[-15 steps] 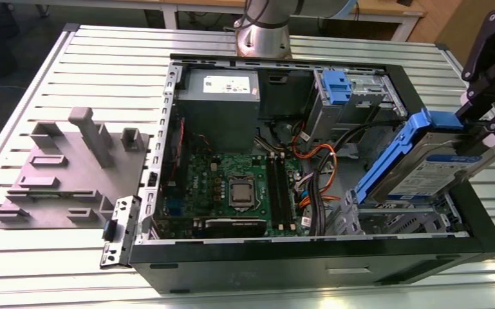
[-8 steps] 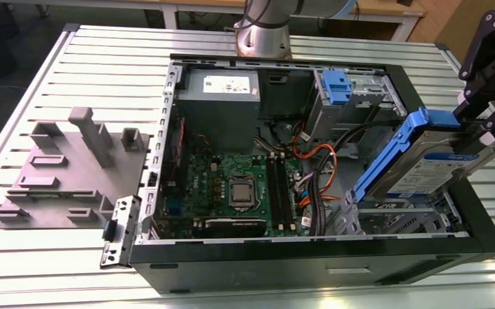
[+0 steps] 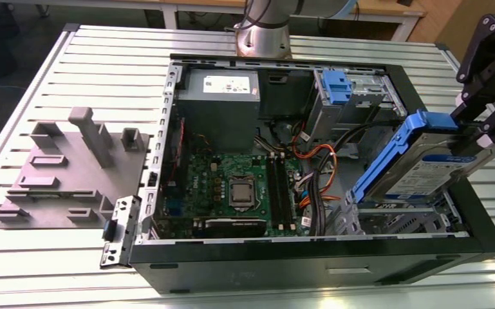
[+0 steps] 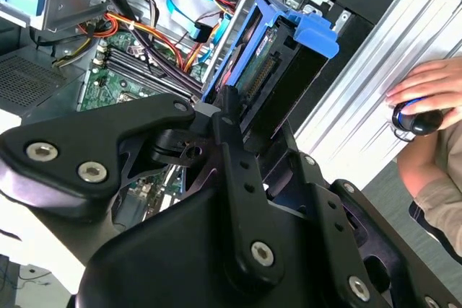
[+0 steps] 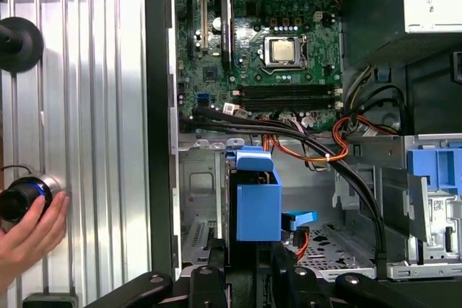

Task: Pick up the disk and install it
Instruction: 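Insert the disk into the insertion slot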

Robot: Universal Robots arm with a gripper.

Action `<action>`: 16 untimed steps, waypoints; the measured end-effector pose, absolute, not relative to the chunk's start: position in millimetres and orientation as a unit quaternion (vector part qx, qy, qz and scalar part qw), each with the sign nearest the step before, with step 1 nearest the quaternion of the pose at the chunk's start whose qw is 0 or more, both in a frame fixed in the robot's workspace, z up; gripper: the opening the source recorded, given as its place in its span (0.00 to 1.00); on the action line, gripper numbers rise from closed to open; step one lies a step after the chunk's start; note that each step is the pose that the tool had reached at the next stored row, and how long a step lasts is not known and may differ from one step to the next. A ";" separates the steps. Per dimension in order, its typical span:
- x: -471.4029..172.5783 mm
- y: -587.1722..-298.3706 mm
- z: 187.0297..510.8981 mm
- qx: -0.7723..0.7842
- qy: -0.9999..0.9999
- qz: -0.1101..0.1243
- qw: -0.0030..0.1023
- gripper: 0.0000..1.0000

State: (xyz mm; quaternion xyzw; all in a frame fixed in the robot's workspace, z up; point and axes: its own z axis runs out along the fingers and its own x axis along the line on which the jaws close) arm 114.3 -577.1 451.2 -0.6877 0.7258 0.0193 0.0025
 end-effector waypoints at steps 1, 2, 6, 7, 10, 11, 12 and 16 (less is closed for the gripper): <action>114.3 -577.1 451.1 -0.688 0.725 0.019 0.003 0.35; 114.3 -577.1 451.1 -0.690 0.723 0.019 0.003 0.35; 114.3 -577.1 451.0 -0.699 0.715 0.019 0.002 0.35; 114.3 -577.1 451.0 -0.699 0.715 0.019 0.002 0.35; 114.3 -577.0 450.0 -0.699 0.715 0.019 0.002 0.35; 114.3 -577.0 449.1 -0.699 0.715 0.019 0.002 0.35; 114.3 -577.0 448.1 -0.699 0.715 0.019 0.002 0.35; 114.3 -577.1 444.2 -0.699 0.715 0.019 0.002 0.35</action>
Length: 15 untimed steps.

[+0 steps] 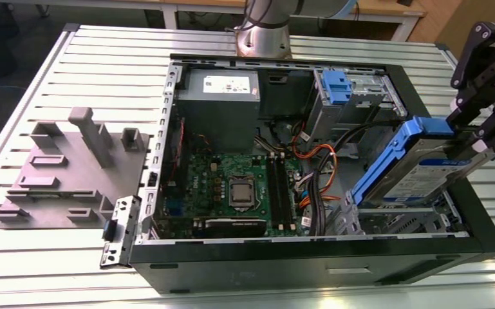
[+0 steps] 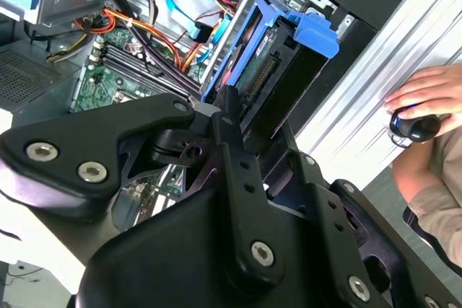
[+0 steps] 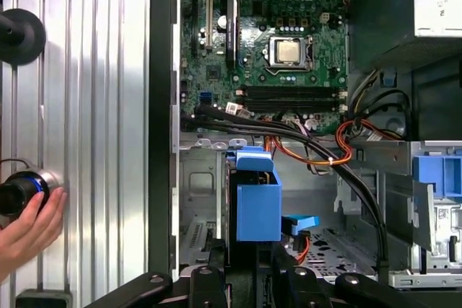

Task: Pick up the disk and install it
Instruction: 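Insert the disk into the insertion slot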

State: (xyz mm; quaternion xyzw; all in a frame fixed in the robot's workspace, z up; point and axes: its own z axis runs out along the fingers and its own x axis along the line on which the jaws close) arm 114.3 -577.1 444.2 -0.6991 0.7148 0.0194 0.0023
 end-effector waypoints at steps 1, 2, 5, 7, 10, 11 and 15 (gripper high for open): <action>114.3 -577.1 443.1 -0.699 0.715 0.019 0.002 0.35; 114.3 -577.1 442.6 -0.699 0.715 0.019 0.002 0.35; 114.3 -577.1 442.5 -0.699 0.715 0.019 0.002 0.35; 114.3 -577.1 442.2 -0.699 0.715 0.019 0.002 0.35; 114.3 -577.1 437.8 -0.699 0.715 0.019 0.002 0.35; 114.3 -577.1 436.1 -0.699 0.715 0.019 0.002 0.35; 114.3 -577.1 428.9 -0.699 0.715 0.019 0.002 0.35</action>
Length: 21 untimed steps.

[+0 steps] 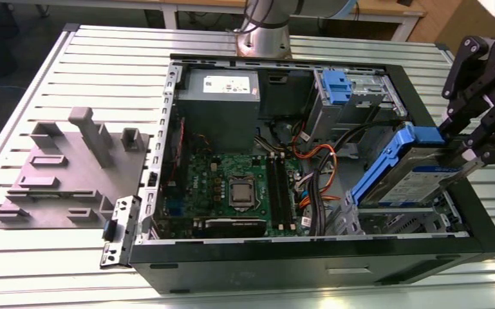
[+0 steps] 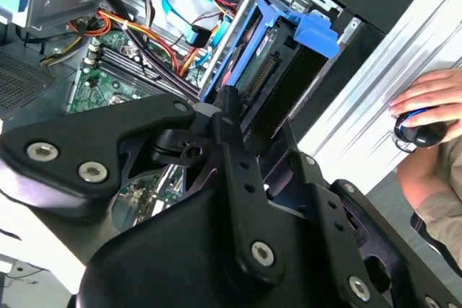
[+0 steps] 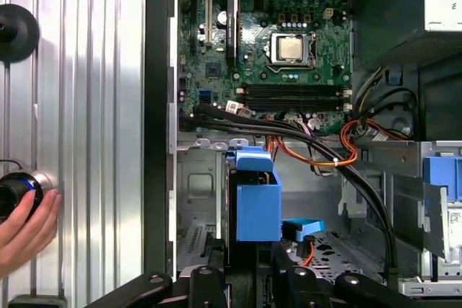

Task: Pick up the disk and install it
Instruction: 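Insert the disk into the insertion slot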

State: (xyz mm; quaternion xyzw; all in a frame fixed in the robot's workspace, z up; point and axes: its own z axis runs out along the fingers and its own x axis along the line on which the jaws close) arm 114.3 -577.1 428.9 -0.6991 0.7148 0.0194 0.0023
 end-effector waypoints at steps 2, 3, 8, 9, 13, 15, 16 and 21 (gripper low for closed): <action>114.3 -577.1 425.1 -0.699 0.715 0.019 0.002 0.35; 114.3 -577.1 423.3 -0.699 0.715 0.019 0.002 0.35; 114.3 -577.2 414.4 -0.699 0.715 0.019 0.002 0.35; 114.3 -577.2 412.4 -0.699 0.715 0.019 0.002 0.35; 114.3 -577.4 405.2 -0.699 0.715 0.019 0.002 0.35; 114.3 -577.4 401.5 -0.699 0.715 0.019 0.002 0.35; 114.3 -577.5 399.7 -0.699 0.715 0.019 0.002 0.35; 114.3 -577.6 390.6 -0.699 0.715 0.019 0.002 0.35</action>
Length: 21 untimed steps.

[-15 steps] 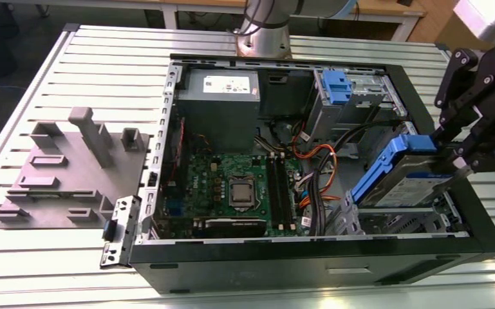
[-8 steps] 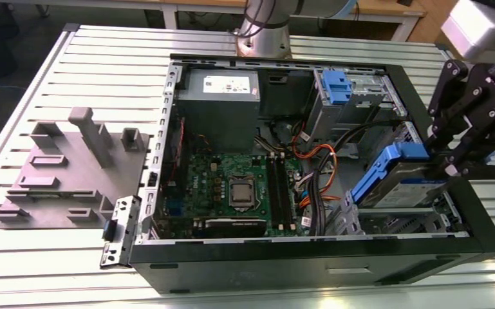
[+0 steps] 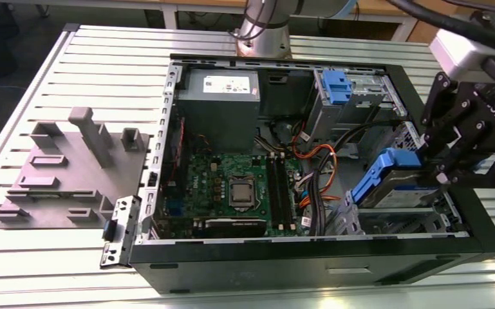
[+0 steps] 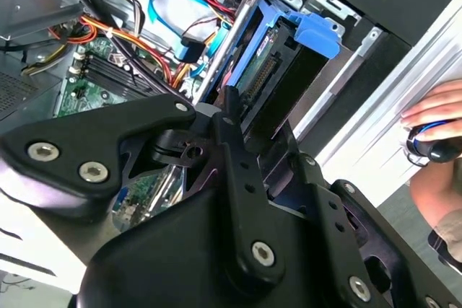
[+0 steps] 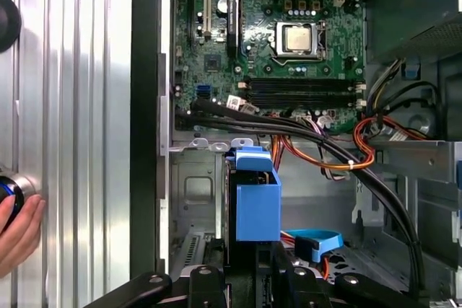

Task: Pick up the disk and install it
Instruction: 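Insert the disk into the insertion slot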

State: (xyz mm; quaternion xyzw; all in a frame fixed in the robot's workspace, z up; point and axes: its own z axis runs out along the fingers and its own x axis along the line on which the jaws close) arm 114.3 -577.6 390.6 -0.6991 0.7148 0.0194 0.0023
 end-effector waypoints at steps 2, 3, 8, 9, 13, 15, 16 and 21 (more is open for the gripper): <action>114.3 -577.6 386.9 -0.699 0.715 0.019 0.002 0.35; 114.3 -577.7 385.2 -0.699 0.715 0.019 0.002 0.35; 114.3 -577.8 376.0 -0.699 0.715 0.019 0.002 0.35; 114.3 -577.8 374.2 -0.699 0.715 0.019 0.002 0.35; 114.3 -578.0 367.0 -0.699 0.715 0.019 0.002 0.35; 114.3 -578.1 363.3 -0.699 0.715 0.019 0.002 0.35; 114.3 -578.1 361.5 -0.699 0.715 0.019 0.002 0.35; 114.3 -578.1 359.4 -0.699 0.715 0.019 0.002 0.35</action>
